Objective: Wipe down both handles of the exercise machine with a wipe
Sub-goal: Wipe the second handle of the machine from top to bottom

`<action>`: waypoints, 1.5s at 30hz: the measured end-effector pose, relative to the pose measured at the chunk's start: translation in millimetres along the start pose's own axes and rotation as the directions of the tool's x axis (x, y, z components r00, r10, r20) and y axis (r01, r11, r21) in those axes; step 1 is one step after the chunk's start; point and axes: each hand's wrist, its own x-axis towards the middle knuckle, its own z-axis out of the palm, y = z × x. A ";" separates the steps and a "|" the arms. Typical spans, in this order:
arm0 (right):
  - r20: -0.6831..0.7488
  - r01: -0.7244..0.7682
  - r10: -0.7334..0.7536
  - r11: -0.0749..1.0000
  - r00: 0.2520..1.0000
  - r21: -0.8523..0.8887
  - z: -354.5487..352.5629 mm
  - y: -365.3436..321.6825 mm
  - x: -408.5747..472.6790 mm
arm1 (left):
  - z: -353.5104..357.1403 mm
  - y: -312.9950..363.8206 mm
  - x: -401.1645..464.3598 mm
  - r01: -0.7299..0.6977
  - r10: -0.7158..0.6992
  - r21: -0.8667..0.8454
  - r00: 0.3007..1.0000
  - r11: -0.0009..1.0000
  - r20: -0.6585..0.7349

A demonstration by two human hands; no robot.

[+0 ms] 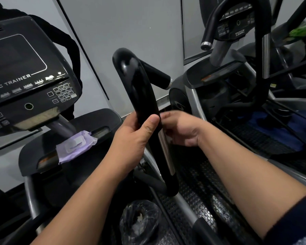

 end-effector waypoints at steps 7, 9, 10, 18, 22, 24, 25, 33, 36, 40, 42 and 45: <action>0.036 -0.021 0.020 0.999 0.999 0.029 -3.0 4.2 3.9 | 3.1 -19.5 -7.8 0.132 -0.155 -0.166 0.979 0.977 -0.131; -0.019 0.026 -0.024 0.995 1.000 0.101 -5.2 2.5 3.5 | 3.6 -24.7 -6.6 0.176 -0.206 -0.198 0.969 0.964 -0.140; -0.032 0.039 -0.036 0.994 0.999 0.103 -4.4 3.5 2.1 | 4.4 -26.1 -6.7 0.189 -0.218 -0.200 0.967 0.961 -0.133; -0.256 0.268 -0.240 0.960 0.936 0.080 13.6 19.3 -34.9 | 2.3 -24.9 -4.9 0.138 -0.218 -0.356 0.956 0.924 -0.197; -0.322 0.303 -0.320 0.948 0.891 -0.101 23.3 39.1 -43.5 | -1.6 -19.4 -6.5 0.097 -0.177 -0.340 0.960 0.935 -0.215; -0.360 0.317 -0.370 0.927 0.856 -0.199 25.6 44.2 -43.2 | -2.9 -17.9 -7.7 0.096 -0.168 -0.300 0.959 0.949 -0.226; -0.373 0.320 -0.390 0.917 0.842 -0.236 25.5 46.3 -43.2 | -3.0 -18.5 -8.2 0.087 -0.153 -0.270 0.961 0.959 -0.230; -0.403 0.371 -0.463 0.883 0.790 -0.288 35.8 49.6 -47.4 | 5.4 -24.9 -27.0 -0.010 0.012 0.008 0.955 1.000 -0.296; -0.428 0.384 -0.462 0.886 0.777 -0.259 36.9 51.9 -47.6 | 9.7 -21.9 -30.3 -0.109 0.137 0.108 0.942 0.988 -0.306; -0.432 0.392 -0.476 0.879 0.766 -0.273 36.7 54.3 -48.0 | 18.5 -26.3 -39.2 -0.206 0.262 0.225 0.931 0.952 -0.254; -0.433 0.386 -0.473 0.880 0.767 -0.277 36.4 57.2 -47.4 | 21.8 -25.6 -41.3 -0.310 0.381 0.308 0.901 0.900 -0.206; -0.433 0.391 -0.480 0.876 0.763 -0.282 37.1 59.3 -49.6 | 23.8 -27.1 -36.6 -0.357 0.456 0.354 0.853 0.865 -0.253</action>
